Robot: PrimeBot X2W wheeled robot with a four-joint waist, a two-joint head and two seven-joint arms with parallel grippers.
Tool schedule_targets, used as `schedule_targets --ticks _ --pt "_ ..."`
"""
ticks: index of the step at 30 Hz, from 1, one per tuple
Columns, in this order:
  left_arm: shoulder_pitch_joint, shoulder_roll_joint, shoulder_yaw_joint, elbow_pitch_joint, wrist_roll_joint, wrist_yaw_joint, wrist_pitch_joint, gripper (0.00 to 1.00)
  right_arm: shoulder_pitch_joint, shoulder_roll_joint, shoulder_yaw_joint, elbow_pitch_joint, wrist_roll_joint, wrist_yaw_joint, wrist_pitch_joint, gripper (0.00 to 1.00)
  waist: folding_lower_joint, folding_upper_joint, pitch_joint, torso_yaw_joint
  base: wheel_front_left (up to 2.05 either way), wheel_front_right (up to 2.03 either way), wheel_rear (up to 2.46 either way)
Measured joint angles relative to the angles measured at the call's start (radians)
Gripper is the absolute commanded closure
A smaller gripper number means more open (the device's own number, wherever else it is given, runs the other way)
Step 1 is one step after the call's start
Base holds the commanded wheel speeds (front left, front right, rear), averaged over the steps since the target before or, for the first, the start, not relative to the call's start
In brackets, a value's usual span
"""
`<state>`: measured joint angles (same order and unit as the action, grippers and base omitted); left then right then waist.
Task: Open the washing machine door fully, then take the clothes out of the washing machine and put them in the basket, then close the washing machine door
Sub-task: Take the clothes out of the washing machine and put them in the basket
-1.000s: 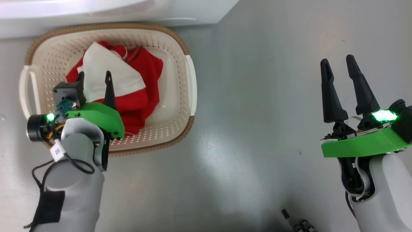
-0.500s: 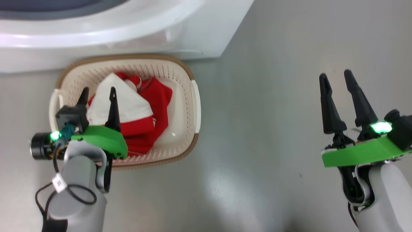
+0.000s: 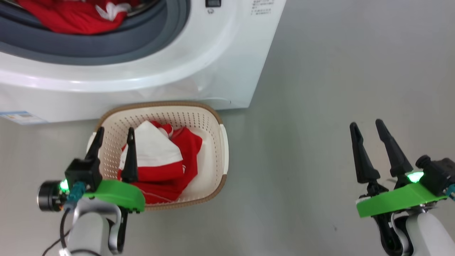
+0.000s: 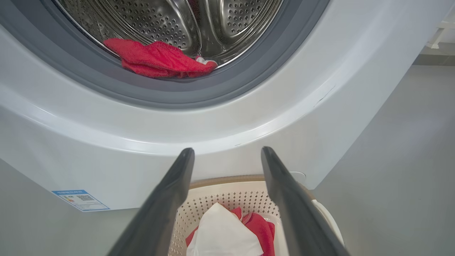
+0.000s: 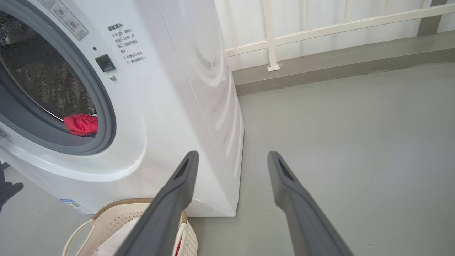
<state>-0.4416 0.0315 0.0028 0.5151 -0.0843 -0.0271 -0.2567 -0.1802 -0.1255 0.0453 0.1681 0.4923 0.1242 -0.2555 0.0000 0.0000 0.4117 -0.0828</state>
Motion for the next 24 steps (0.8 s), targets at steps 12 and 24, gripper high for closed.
schedule_targets --ticks 12,24 --pt "0.207 0.001 -0.003 -0.207 -0.004 0.009 0.000 0.00 0.111 -0.010 -0.003 0.010 0.000 0.000 0.000 0.00 0.0000 0.0000 -0.149 0.025 0.00 0.00 0.00" --pt "0.406 0.004 0.012 -0.354 -0.008 0.039 0.000 0.00 0.200 -0.016 -0.011 0.007 0.000 0.000 0.000 0.00 0.0000 0.0000 -0.243 0.035 0.00 0.00 0.00"
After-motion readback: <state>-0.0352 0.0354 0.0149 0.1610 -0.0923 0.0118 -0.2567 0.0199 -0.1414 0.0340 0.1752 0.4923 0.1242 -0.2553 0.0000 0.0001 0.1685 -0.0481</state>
